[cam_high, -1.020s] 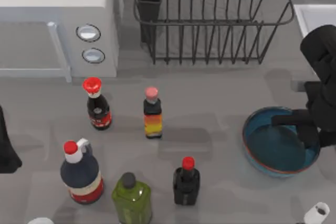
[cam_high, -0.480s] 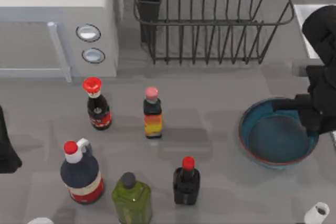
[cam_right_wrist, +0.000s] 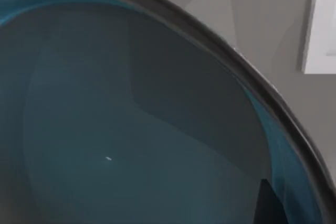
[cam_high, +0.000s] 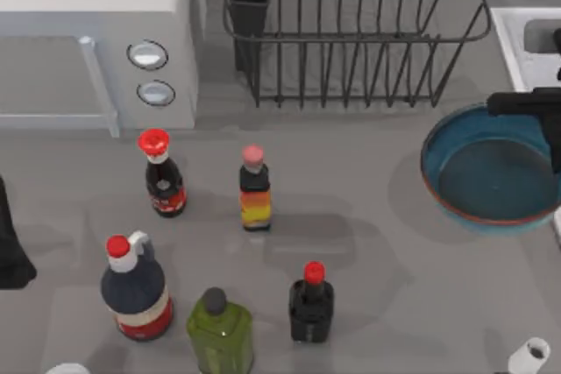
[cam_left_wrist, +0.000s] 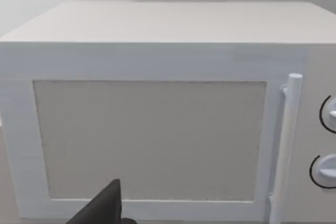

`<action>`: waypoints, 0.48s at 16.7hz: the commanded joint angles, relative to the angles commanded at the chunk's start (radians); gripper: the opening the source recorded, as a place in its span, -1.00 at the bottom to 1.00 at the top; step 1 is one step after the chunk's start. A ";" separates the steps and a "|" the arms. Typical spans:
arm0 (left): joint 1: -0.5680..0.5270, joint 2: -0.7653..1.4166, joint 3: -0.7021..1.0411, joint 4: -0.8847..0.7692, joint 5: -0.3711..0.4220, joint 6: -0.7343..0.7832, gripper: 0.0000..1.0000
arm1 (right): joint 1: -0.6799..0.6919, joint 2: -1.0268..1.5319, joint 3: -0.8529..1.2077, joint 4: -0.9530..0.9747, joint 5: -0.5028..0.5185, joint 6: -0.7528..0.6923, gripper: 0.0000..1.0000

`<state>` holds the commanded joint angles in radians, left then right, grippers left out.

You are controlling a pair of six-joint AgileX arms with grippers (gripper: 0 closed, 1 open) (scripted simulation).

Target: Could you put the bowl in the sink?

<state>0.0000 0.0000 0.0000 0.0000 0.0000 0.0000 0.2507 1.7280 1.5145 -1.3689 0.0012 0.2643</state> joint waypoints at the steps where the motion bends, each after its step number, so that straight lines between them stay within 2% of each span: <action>1: 0.000 0.000 0.000 0.000 0.000 0.000 1.00 | -0.001 -0.009 0.019 -0.019 0.000 -0.001 -1.00; 8: 0.000 0.000 0.000 0.000 0.000 0.000 1.00 | -0.002 -0.012 0.023 -0.017 -0.004 -0.002 -1.00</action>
<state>0.0000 0.0000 0.0000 0.0000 0.0000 0.0000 0.2491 1.7164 1.5370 -1.3856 -0.0030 0.2627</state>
